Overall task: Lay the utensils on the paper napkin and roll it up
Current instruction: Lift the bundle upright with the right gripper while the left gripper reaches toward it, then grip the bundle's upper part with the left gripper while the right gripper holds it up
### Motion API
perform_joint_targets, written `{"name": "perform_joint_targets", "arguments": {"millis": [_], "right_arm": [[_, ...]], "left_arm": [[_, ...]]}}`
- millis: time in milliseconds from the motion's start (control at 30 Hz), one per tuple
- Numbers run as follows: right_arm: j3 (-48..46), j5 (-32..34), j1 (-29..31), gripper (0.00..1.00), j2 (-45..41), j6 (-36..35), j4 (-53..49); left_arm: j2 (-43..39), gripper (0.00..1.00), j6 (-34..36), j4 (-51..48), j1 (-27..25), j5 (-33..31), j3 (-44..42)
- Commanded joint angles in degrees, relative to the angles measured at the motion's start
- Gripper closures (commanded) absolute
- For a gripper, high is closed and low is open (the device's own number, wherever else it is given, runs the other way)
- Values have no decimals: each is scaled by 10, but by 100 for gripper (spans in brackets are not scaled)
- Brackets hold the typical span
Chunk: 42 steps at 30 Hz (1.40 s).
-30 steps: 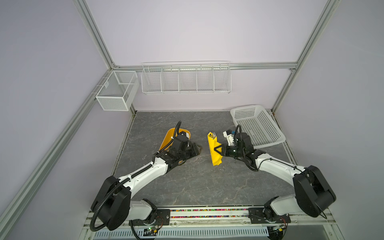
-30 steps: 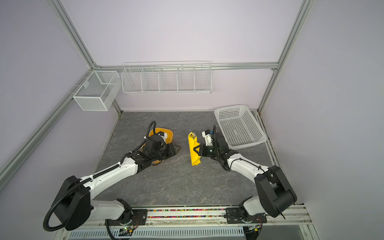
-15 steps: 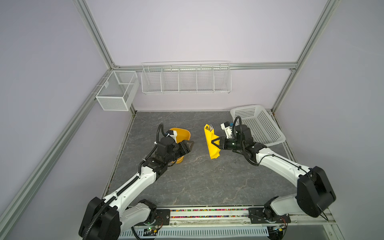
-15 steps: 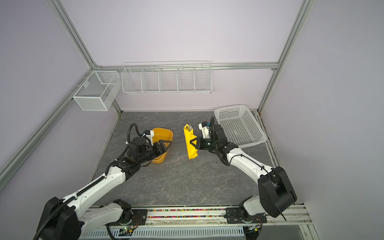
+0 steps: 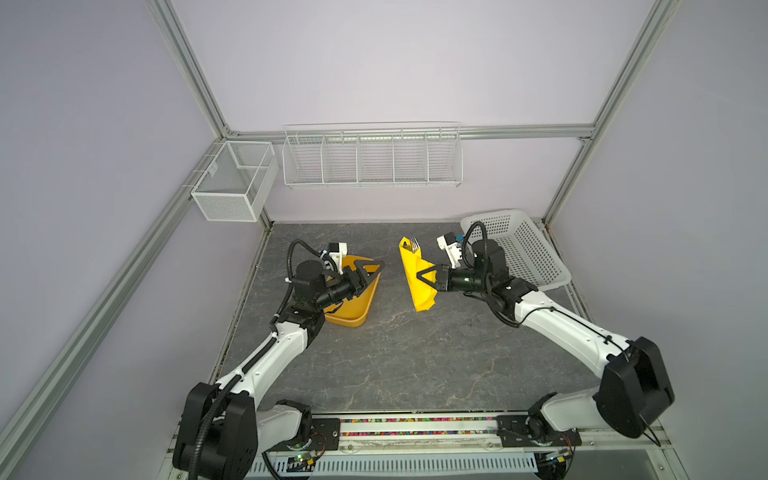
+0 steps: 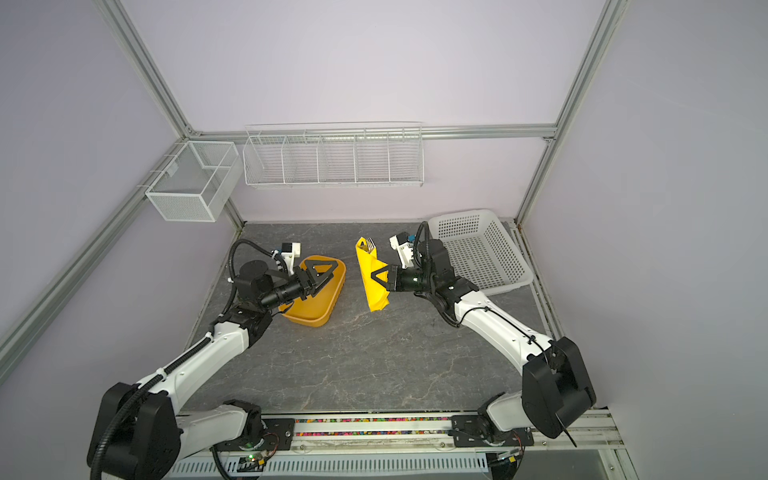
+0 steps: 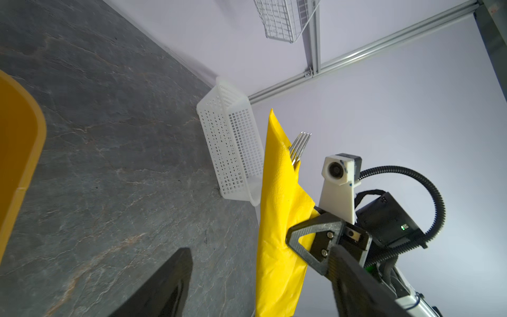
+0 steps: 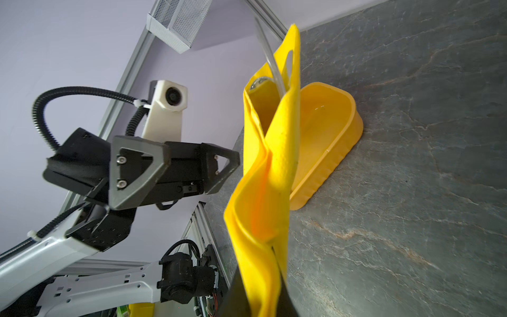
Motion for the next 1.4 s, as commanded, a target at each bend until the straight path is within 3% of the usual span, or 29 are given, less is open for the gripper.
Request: {"name": "perform_joint_targets", "arguments": {"millis": [0, 67, 267, 400, 600, 867, 1000, 1233, 1367], "right_arm": [[26, -27, 2, 92, -30, 3, 9], [32, -32, 2, 92, -33, 4, 11], [42, -48, 2, 92, -29, 20, 38], [35, -58, 1, 92, -30, 43, 72], [34, -73, 2, 92, -25, 55, 92], [40, -98, 2, 92, -14, 64, 104], [41, -104, 2, 92, -6, 73, 117], [42, -106, 2, 92, -5, 74, 118], [41, -104, 3, 92, -5, 74, 120]], "left_arm": [[38, 20, -81, 178, -3, 66, -3], [63, 19, -120, 281, -13, 73, -3], [120, 16, -146, 376, -53, 80, 19], [148, 7, -151, 397, -67, 84, 35], [180, 8, -167, 439, -81, 92, 56], [221, 16, -213, 515, -93, 96, 80], [232, 26, -239, 557, -98, 76, 79], [211, 29, -188, 496, -109, 63, 72], [213, 37, -191, 504, -111, 55, 70]]}}
